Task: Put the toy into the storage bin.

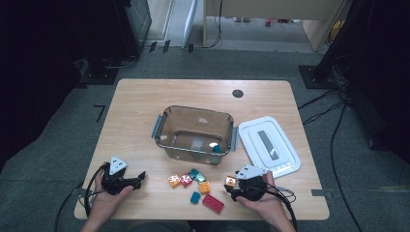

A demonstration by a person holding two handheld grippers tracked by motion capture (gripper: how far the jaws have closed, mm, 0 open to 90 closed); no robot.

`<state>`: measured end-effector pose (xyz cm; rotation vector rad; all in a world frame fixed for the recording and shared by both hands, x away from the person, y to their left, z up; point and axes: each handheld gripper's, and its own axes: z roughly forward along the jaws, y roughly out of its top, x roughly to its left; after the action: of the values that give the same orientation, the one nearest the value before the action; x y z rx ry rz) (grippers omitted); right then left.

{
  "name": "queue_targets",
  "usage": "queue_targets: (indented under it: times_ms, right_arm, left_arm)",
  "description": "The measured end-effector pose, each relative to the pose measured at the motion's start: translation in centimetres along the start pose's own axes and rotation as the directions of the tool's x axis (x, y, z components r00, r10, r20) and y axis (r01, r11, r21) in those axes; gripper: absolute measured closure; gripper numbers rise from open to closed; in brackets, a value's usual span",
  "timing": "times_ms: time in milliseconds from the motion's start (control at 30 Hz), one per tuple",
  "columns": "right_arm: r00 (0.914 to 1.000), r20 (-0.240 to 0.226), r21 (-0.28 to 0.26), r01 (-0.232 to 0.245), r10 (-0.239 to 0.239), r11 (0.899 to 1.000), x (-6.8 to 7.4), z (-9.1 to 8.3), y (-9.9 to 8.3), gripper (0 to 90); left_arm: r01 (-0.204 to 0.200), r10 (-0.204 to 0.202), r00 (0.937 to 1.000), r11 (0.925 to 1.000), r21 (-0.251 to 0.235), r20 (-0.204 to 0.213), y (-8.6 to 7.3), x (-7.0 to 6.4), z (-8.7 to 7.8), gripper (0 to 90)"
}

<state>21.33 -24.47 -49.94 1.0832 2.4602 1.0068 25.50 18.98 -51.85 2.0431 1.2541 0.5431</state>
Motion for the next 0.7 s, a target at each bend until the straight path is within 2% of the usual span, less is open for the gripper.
queue_targets:
  times_ms: [233, 367, 500, 700]
  right_arm:
    - [0.9989, 0.014, 0.012, 0.046, -0.046, 0.999, -0.2, 0.7, -0.5, 49.2]
    - [0.9984, 0.022, 0.012, 0.052, -0.052, 0.999, -0.3, 0.7, -0.7, 58.8]
    - [0.9996, 0.024, 0.010, 0.017, -0.018, 1.000, -0.8, 0.5, -0.7, 60.0]
    - [0.9998, 0.016, -0.005, -0.011, 0.011, 1.000, -1.3, 0.1, -0.6, 60.1]
  left_arm:
    - [-0.001, 0.001, 1.0000, 1.0000, 0.000, 0.001, 0.0, 0.0, 0.0, 10.9]
    - [-0.001, 0.001, 1.0000, 1.0000, 0.000, 0.001, 0.0, 0.0, 0.0, 10.9]
    - [-0.001, 0.001, 1.0000, 1.0000, 0.000, 0.001, 0.0, 0.0, 0.0, 10.9]
    - [-0.001, 0.001, 1.0000, 1.0000, 0.000, 0.001, 0.0, 0.0, 0.0, 10.9]
